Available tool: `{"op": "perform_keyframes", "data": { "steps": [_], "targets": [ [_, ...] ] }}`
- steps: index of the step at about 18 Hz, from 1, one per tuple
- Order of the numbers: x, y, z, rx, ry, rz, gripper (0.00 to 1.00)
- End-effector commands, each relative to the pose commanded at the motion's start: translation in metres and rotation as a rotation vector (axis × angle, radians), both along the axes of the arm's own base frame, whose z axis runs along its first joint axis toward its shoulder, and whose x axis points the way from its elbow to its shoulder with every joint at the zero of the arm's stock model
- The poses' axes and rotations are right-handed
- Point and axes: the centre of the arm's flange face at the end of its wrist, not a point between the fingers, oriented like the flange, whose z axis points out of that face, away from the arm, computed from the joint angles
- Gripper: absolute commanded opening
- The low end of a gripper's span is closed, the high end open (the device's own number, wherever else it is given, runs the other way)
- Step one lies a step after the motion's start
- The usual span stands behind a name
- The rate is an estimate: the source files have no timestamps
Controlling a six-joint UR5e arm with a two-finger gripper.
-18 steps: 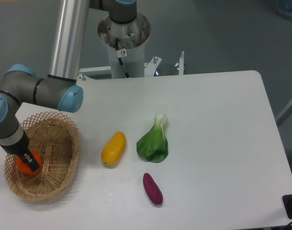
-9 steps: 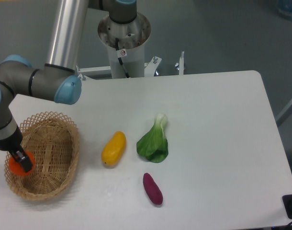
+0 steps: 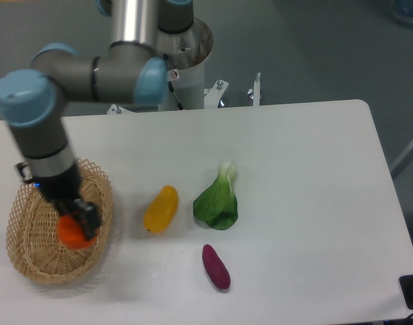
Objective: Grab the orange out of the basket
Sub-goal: 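Lift the orange out of the basket and carry it over the bok choy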
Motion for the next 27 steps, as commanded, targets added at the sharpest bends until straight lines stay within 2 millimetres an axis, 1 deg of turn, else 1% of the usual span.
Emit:
{"op": "perform_keyframes", "data": {
  "steps": [1,3,6,7,9,11,14,21,27],
  "targets": [
    [-0.028,-0.011,0.009,0.009,0.008,0.013,0.52],
    [-0.061,-0.024,0.008,0.000,0.019,0.024,0.52],
    [-0.110,-0.050,0.004,-0.040,0.006,0.018,0.52],
    [-0.124,-0.058,0.004,-0.037,-0.001,0.017,0.52],
    [-0.147,-0.071,0.005,-0.037,0.004,0.014,0.52],
    [-0.161,-0.079,0.008,-0.035,0.007,0.021,0.52],
    [-0.170,-0.086,0.008,-0.035,-0.034,0.021,0.52],
    [-0.171,-0.087,0.009,-0.037,-0.033,0.022,0.52],
    [-0.176,-0.090,0.009,-0.030,-0.037,0.030,0.52]
  ]
}}
